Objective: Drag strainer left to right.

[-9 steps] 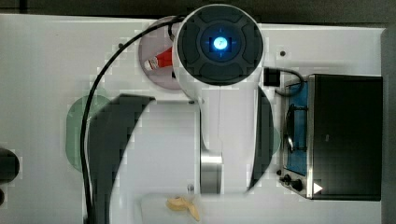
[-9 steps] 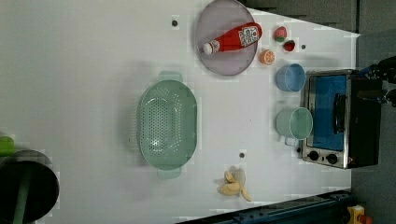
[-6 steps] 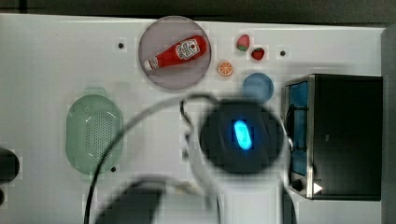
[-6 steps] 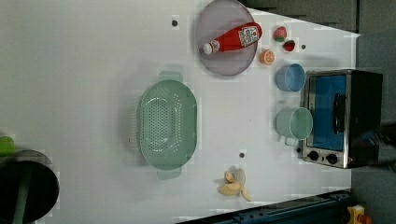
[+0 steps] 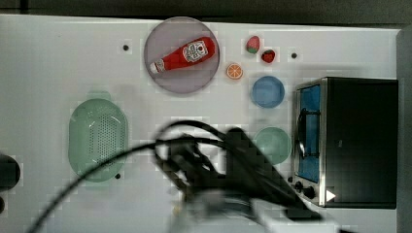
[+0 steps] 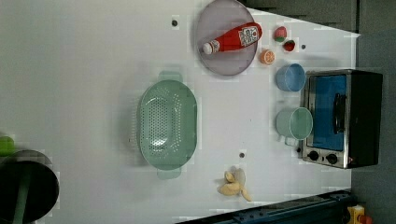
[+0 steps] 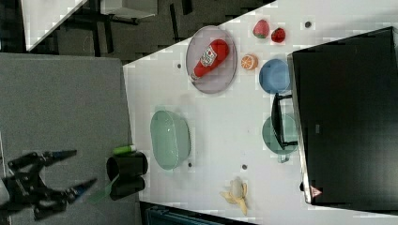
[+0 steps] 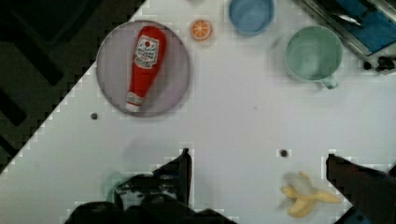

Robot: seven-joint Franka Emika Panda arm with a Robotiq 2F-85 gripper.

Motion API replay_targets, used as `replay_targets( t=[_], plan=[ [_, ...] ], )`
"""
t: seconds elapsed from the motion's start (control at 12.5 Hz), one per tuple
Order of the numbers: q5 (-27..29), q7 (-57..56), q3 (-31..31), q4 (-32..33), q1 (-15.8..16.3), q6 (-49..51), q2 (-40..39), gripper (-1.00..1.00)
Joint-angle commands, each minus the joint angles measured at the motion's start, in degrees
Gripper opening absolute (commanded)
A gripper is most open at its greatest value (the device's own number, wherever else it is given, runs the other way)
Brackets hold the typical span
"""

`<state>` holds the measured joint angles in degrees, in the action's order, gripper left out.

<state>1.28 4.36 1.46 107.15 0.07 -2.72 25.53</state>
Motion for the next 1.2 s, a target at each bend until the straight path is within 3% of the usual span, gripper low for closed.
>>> replay_targets(
  t=[0.08,0.48,0.72,1.2],
  plan=[
    [1.7,13.5,9.5,4.4,2.0,-1.7,-10.0,1.0],
    [1.7,46.1,24.0,4.6,2.3,-10.6,-22.9,1.0],
    [1.4,63.2,29.6,6.2,2.5,-19.2,-30.9,1.0],
    [-1.6,66.9,30.5,15.2,2.6,-43.1,-43.5,1.0]
  ],
)
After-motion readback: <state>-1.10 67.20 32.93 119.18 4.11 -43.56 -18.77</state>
